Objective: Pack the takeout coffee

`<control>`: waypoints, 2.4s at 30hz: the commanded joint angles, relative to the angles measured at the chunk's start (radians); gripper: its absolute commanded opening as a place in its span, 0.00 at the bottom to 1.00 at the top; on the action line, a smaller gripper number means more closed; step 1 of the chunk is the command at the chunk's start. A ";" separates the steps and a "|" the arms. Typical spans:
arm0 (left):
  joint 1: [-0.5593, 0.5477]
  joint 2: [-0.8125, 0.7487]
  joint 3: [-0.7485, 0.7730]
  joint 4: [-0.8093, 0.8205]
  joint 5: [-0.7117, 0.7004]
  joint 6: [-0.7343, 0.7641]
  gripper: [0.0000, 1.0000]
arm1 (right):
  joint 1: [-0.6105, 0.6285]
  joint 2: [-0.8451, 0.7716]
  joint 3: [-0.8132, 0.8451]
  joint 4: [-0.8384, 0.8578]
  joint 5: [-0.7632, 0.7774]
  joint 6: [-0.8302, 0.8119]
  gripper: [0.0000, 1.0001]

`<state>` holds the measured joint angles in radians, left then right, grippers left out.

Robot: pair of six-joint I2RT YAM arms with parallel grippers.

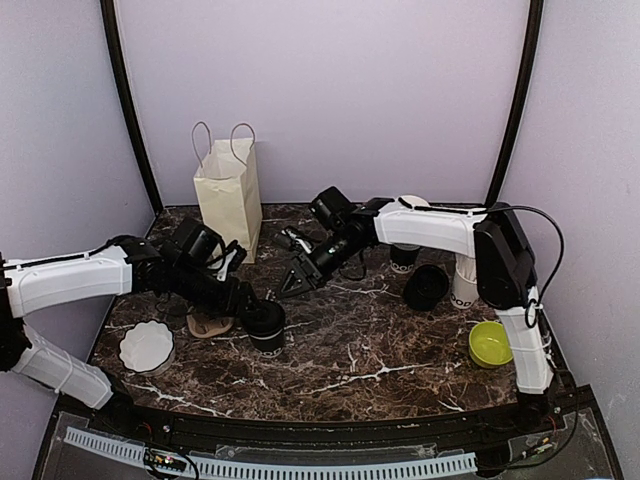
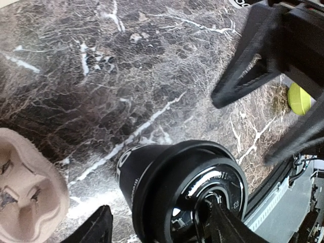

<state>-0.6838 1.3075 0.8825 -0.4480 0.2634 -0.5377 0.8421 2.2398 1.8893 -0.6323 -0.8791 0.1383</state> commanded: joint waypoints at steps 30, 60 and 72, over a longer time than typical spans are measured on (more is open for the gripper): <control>0.078 -0.312 -0.314 0.241 0.081 -0.466 0.38 | -0.004 -0.036 -0.187 0.125 -0.117 0.124 0.39; 0.131 -0.202 -0.524 0.352 0.155 -0.467 0.29 | 0.019 0.085 -0.128 0.036 0.113 0.104 0.33; 0.132 -0.163 -0.498 0.310 0.179 -0.373 0.27 | -0.001 0.099 -0.039 -0.017 0.089 -0.001 0.24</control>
<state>-0.5423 1.0927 0.4248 0.0807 0.4950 -0.9710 0.8402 2.2642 1.8206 -0.5842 -0.9276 0.2146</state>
